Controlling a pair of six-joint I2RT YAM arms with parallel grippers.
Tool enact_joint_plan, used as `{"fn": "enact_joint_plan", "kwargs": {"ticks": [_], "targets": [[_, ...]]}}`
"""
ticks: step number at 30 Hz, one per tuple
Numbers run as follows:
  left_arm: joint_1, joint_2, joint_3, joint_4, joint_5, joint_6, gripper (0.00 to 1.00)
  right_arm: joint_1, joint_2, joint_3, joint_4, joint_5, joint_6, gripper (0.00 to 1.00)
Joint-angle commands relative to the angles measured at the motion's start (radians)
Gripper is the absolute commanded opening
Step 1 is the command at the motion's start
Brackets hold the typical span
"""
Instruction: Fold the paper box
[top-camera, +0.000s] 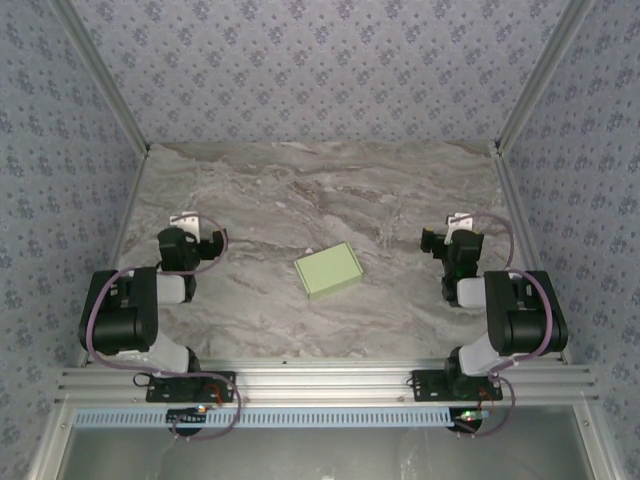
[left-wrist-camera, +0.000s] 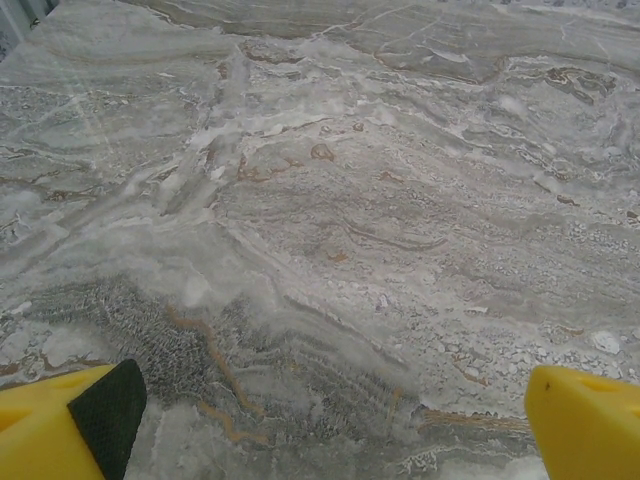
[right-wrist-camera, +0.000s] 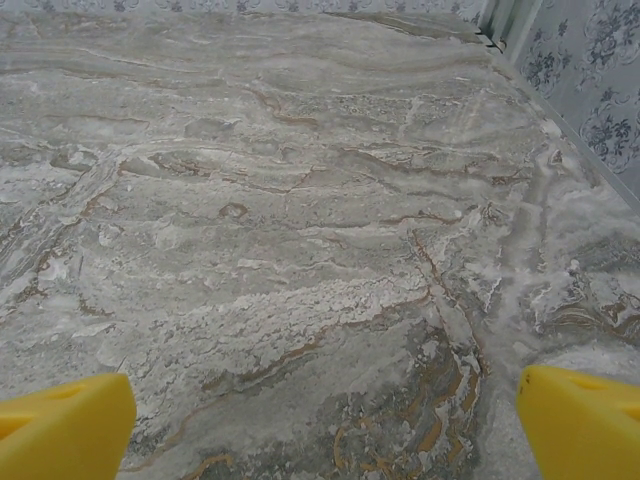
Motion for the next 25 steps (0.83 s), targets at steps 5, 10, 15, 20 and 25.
{"fn": "enact_joint_plan", "kwargs": {"ticks": [5, 10, 15, 20, 25], "targets": [[-0.016, -0.005, 0.024, -0.002, -0.055, -0.006, 0.99, 0.004, 0.005, 0.02, 0.004, 0.023, 0.015, 1.0], [-0.02, -0.005, 0.025, -0.003, -0.06, -0.006, 0.99, -0.03, 0.005, 0.047, -0.052, -0.153, -0.011, 1.0], [-0.02, -0.005, 0.025, -0.003, -0.06, -0.006, 0.99, -0.03, 0.007, 0.052, -0.058, -0.156, -0.012, 1.0], [-0.021, -0.005, 0.025, -0.003, -0.06, -0.005, 0.99, -0.032, 0.006, 0.052, -0.057, -0.157, -0.011, 1.0], [-0.021, -0.005, 0.025, -0.003, -0.059, -0.005, 0.99, -0.03, 0.003, 0.046, -0.047, -0.153, -0.013, 1.0]]}}
